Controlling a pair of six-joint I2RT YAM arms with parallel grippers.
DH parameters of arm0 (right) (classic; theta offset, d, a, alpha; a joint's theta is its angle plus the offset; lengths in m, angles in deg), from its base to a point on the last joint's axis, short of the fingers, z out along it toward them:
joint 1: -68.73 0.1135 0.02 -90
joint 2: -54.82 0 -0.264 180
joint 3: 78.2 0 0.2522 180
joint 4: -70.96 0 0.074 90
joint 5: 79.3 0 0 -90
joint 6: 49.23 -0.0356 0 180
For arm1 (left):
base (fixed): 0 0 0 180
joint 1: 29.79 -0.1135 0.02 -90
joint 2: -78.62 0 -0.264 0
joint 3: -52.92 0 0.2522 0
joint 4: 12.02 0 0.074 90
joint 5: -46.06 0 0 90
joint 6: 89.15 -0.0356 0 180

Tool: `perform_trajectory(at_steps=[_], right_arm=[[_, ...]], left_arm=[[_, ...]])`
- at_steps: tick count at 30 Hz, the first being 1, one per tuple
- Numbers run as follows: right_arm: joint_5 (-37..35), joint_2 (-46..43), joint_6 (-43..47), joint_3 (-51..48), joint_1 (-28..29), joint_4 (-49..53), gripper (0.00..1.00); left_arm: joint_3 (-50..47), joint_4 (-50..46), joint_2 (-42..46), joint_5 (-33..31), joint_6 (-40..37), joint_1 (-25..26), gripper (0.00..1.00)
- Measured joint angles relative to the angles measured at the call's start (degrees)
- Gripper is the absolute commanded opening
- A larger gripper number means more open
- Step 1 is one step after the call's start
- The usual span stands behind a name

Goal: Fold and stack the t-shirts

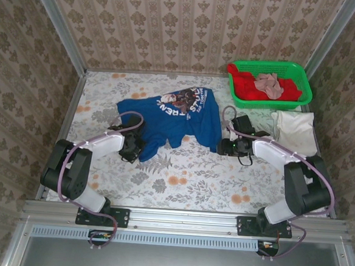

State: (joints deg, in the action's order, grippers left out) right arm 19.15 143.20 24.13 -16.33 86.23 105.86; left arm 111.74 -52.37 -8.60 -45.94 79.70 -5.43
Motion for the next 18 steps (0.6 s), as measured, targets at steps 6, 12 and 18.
perform_trajectory(at_steps=[6, 12, 18], right_arm=[[-0.2, 7.4, -0.9, 3.2, 1.5, -1.4, 0.23], [-5.6, 7.6, -1.4, 5.9, 1.8, -0.8, 0.00], [-18.0, 1.5, 2.5, 9.3, 2.0, 5.0, 0.00]], left_arm=[[0.6, 2.2, 0.0, 0.0, -0.9, -0.4, 0.00], [1.3, 1.9, 0.7, 0.0, -2.4, -1.3, 0.00], [3.5, -0.8, 5.0, -0.4, -4.6, -3.7, 0.00]])
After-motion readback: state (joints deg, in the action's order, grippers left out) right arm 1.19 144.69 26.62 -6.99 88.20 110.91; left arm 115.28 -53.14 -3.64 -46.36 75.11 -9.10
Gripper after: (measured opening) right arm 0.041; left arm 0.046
